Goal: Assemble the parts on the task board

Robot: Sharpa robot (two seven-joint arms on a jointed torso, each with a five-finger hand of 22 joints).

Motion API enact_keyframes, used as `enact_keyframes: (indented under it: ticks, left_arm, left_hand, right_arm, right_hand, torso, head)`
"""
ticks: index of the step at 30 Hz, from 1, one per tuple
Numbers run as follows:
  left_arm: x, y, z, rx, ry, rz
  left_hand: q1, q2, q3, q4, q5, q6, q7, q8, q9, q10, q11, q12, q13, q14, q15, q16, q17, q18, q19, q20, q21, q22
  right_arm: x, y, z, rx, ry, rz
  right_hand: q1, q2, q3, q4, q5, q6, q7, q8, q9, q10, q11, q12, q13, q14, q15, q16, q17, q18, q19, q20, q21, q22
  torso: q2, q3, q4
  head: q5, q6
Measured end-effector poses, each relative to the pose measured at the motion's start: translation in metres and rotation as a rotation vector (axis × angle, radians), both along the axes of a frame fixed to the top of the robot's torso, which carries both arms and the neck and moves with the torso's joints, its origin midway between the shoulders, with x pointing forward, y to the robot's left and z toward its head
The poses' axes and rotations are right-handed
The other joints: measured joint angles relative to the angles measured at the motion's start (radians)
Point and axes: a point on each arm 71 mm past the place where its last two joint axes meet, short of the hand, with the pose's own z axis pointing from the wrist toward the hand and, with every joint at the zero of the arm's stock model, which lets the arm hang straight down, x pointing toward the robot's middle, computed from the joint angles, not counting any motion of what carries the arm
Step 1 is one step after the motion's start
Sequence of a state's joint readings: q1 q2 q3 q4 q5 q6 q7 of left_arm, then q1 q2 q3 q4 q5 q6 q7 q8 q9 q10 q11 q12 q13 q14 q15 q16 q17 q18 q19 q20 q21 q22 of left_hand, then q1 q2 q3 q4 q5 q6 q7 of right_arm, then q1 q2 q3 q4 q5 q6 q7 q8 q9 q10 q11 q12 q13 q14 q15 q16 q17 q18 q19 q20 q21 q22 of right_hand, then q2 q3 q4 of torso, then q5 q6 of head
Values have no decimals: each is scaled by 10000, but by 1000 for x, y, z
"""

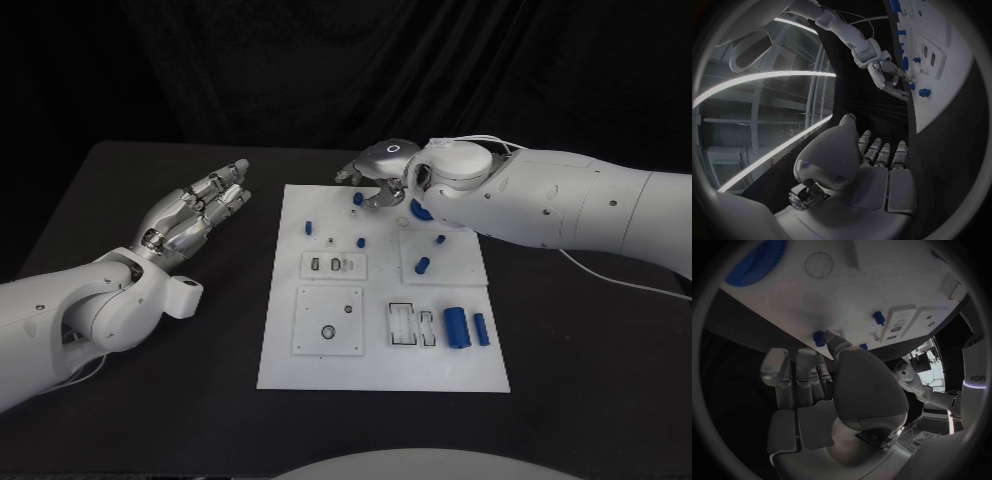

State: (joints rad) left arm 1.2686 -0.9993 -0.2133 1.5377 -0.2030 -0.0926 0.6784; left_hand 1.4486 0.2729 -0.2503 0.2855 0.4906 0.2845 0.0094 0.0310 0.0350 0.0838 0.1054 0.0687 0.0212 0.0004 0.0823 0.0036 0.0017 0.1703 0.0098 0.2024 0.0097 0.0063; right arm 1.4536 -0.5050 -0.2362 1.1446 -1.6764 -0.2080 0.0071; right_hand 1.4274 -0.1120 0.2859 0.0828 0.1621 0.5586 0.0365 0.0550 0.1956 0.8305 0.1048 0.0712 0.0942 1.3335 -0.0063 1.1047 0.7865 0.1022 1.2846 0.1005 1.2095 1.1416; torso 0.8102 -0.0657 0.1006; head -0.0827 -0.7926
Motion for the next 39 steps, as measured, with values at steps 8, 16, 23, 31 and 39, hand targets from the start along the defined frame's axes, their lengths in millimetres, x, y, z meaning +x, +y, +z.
enact_keyframes:
  ticks: [8,16,23,31,39]
  left_arm:
    - [0,1,0,5,2,6]
    - [-1,6,0,29,7,100]
    - [-1,7,0,35,6,115]
    - [-1,10,0,54,5,168]
    - [0,10,0,60,2,171]
  left_hand:
    - [0,0,0,0,0,0,0,0,-1,0,0,0,0,0,0,0,-7,-1,0,0,0,-1]
    - [0,0,0,0,-1,0,0,0,-2,0,0,0,0,0,0,0,-9,0,0,0,0,-2]
    - [39,39,0,0,45,-1,-1,0,-3,1,0,0,0,2,73,0,-8,-1,35,34,0,8]
    - [39,39,-1,0,46,-1,-1,0,-5,1,0,0,0,2,73,0,-6,-1,35,34,0,7]
    - [39,39,-1,0,46,-1,-1,0,-5,1,-1,0,0,1,73,0,-3,-1,35,34,0,6]
  right_arm:
    - [-2,-12,7,798,-514,166]
    - [-13,-39,27,1754,-1403,407]
    - [-27,-79,30,1678,-1456,-16]
    - [-44,-118,23,1341,-1064,-916]
    - [-50,-131,18,1104,-750,-1590]
  right_hand:
    - [153,153,-393,7,7,-952,-16,-20,-507,-751,8,423,117,-419,35,-286,-437,89,-358,32,-553,-404]
    - [473,440,-399,-89,703,1496,531,478,-140,141,-27,1786,549,-564,-5,-515,-725,82,-460,12,-814,-488]
    - [354,396,-694,25,258,2757,616,440,-228,837,-719,9895,7150,-110,-322,100,768,374,-516,-267,-1594,-789]
    - [-438,387,-1173,763,-183,3399,550,213,-118,6301,-951,14970,12137,1294,-377,4633,5214,-715,1771,-344,3115,1666]
    - [-1189,503,-1547,1310,-196,3377,596,146,-172,6300,-951,14971,12139,1293,-376,4634,5215,-871,1771,-344,3519,1665]
  torso:
    - [1,0,-4]
    - [0,0,-7]
    - [0,-3,-4]
    - [-19,-24,-30]
    - [-6,-32,-23]
  head:
    - [52,33]
    - [129,85]
    - [108,135]
    - [198,128]
    - [62,174]
